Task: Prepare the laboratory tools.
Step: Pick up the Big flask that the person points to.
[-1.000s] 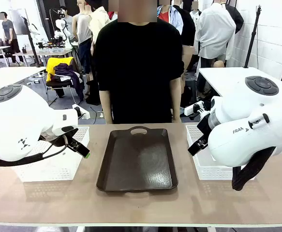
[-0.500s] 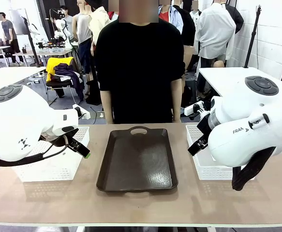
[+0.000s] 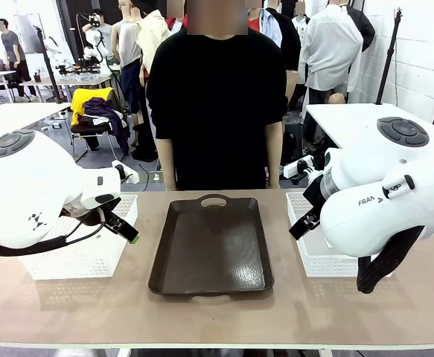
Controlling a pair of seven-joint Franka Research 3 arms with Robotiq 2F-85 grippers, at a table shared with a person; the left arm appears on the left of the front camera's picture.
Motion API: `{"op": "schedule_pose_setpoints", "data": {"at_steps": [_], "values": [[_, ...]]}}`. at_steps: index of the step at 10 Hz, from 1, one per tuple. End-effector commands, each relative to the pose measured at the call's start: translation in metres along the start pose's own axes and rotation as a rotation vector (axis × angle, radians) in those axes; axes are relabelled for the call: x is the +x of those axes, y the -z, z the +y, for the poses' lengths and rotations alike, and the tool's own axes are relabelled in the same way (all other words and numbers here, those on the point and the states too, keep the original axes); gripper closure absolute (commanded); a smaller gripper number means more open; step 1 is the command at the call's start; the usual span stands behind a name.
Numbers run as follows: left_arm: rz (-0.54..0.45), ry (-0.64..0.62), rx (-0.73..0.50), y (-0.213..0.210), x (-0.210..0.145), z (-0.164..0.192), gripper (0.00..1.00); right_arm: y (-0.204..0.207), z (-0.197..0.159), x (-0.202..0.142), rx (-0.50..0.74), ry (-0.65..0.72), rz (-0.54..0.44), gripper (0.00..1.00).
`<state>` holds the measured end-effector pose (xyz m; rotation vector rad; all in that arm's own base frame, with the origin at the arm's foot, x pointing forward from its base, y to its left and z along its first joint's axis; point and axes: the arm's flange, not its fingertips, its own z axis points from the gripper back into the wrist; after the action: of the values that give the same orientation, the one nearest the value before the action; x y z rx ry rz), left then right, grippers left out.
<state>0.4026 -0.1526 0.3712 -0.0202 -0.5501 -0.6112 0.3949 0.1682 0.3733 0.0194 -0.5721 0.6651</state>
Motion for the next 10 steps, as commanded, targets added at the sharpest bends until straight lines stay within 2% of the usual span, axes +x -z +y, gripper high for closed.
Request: {"op": "schedule_pose_setpoints", "data": {"at_steps": [1,3,4,7,8,10], "values": [[0.0,-0.004,0.0,0.0,0.0,0.001,0.0,0.0,0.0,0.0,0.0,0.001,0.0,0.0],[0.0,0.0,0.0,0.0,0.0,0.0,0.0,0.0,0.0,0.0,0.0,0.0,0.0,0.0],[0.001,-0.011,0.021,-0.009,-0.001,0.008,0.0,-0.015,-0.003,0.0,0.031,0.012,-0.019,0.0],[-0.063,-0.115,-0.126,-0.052,0.0,0.048,0.0,-0.076,-0.029,0.001,0.174,0.105,-0.098,0.0],[-0.103,-0.134,-0.318,-0.066,-0.001,0.064,0.0,-0.091,-0.042,-0.003,0.236,0.148,-0.126,0.0],[-0.168,-0.228,-0.588,-0.081,-0.011,0.103,0.0,-0.108,-0.077,-0.02,0.396,0.277,-0.146,0.0]]}}
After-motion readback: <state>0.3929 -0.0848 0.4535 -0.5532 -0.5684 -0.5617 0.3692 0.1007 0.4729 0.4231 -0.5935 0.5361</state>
